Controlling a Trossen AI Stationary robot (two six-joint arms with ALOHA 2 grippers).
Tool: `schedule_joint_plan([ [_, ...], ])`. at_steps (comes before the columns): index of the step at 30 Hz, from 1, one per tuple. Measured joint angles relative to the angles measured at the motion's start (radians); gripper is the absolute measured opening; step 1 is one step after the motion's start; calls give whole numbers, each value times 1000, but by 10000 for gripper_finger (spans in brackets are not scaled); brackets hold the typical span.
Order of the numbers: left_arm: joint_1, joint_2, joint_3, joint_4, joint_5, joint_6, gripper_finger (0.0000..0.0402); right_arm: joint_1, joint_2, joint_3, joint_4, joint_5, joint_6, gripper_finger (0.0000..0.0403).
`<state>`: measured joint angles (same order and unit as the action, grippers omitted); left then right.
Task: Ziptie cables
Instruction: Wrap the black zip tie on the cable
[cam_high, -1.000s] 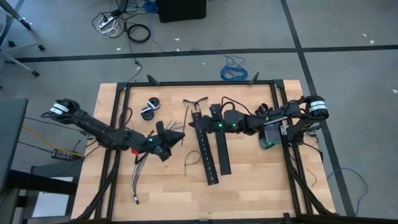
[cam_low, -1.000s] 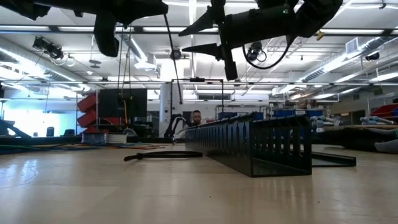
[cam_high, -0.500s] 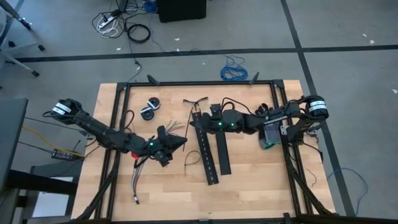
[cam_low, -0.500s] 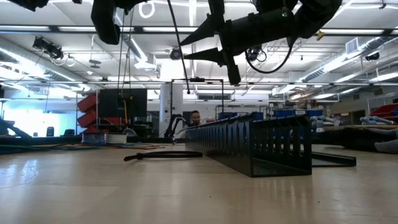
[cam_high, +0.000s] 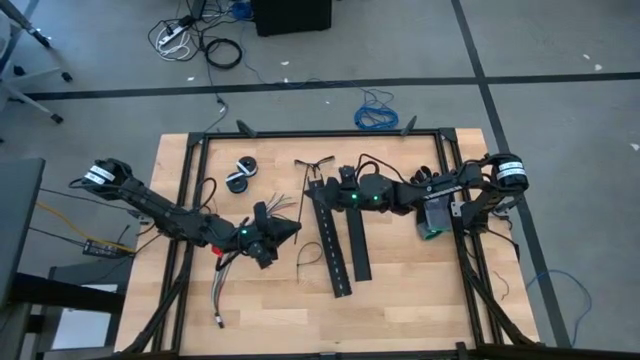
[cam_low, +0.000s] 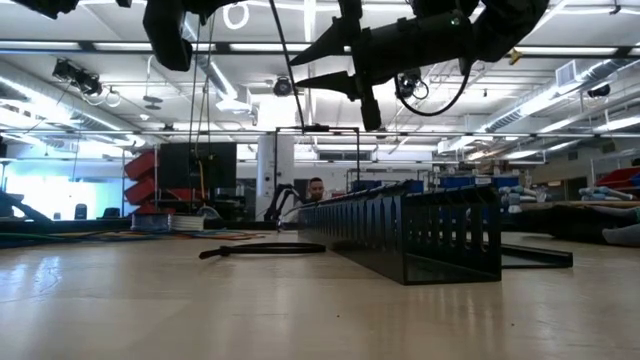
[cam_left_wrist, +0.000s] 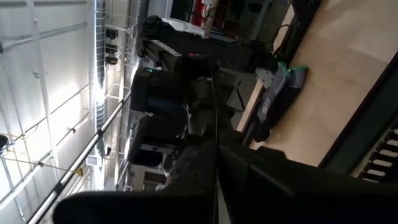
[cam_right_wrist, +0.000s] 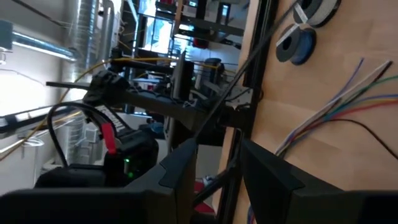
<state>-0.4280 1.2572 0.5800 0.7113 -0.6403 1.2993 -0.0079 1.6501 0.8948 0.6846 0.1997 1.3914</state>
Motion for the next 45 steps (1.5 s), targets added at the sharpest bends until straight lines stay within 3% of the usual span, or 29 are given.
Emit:
schedule_joint_plan([
  [11, 1, 0, 0, 0, 42, -8, 0, -14, 0, 0, 0, 3, -25, 123],
  [17, 2, 0, 0, 0, -39, -26, 0, -14, 0, 0, 20, 2, -34, 123],
  [26, 3, 0, 0, 2, -45, -36, 0, -8, 0, 0, 18, 7, -37, 123],
  [36, 42, 8, 0, 5, 54, -51, 0, 15, 0, 0, 17, 42, -34, 123],
  [40, 46, 53, -1, 55, 57, 2, 0, 15, 0, 0, 17, 43, -34, 123],
  [45, 61, 131, -1, 114, -17, 100, 0, 15, 0, 0, 17, 33, -39, 123],
])
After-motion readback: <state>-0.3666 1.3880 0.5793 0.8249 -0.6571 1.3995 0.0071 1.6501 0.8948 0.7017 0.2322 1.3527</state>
